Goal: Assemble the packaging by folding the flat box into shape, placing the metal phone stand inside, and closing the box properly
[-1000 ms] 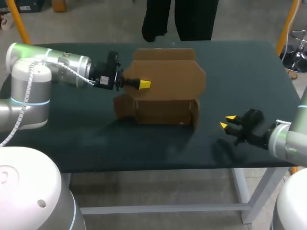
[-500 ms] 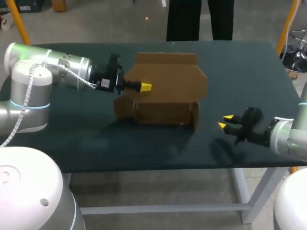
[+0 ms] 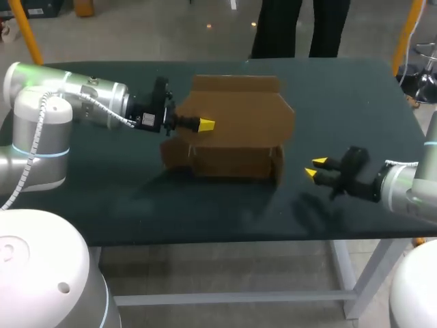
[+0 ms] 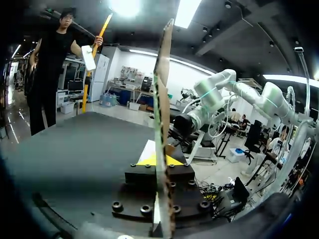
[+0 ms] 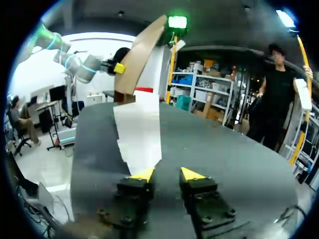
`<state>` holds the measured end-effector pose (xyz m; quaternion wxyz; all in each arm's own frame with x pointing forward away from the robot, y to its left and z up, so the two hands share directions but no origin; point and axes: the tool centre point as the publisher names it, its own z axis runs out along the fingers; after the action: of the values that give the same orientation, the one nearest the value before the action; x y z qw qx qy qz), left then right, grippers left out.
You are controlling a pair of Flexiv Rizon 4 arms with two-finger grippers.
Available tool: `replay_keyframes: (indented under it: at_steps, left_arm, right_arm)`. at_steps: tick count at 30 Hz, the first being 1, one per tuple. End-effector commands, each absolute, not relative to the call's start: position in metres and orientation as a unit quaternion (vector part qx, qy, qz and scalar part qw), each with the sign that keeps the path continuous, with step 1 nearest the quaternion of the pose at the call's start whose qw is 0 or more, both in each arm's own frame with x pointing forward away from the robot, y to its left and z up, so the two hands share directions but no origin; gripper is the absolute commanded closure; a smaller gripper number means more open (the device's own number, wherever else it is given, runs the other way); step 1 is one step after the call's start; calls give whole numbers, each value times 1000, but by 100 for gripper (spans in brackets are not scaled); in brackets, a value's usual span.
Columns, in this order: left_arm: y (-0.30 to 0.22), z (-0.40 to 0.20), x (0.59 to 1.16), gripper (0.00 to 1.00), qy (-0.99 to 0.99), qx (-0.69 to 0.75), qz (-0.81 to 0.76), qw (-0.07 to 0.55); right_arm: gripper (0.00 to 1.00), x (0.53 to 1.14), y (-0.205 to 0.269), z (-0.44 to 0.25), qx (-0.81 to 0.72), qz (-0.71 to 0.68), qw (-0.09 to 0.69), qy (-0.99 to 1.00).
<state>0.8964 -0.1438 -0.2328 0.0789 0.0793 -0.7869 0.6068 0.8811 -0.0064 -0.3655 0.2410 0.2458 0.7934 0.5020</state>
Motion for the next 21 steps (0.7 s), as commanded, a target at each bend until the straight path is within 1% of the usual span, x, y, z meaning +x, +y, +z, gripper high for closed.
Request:
replay_keyframes:
  at_steps: [1, 13, 21]
  left_arm:
    - [-143, -237, 896, 100, -788, 79, 606, 79]
    - [-143, -237, 896, 100, -788, 79, 606, 79]
    - [-143, -237, 896, 100, -788, 79, 606, 79]
  right_arm:
    - [64, 891, 0, -373, 238, 512, 246, 788]
    - [62, 886, 16, -374, 189, 550, 244, 776]
    - [63, 885, 27, -376, 160, 565, 240, 773]
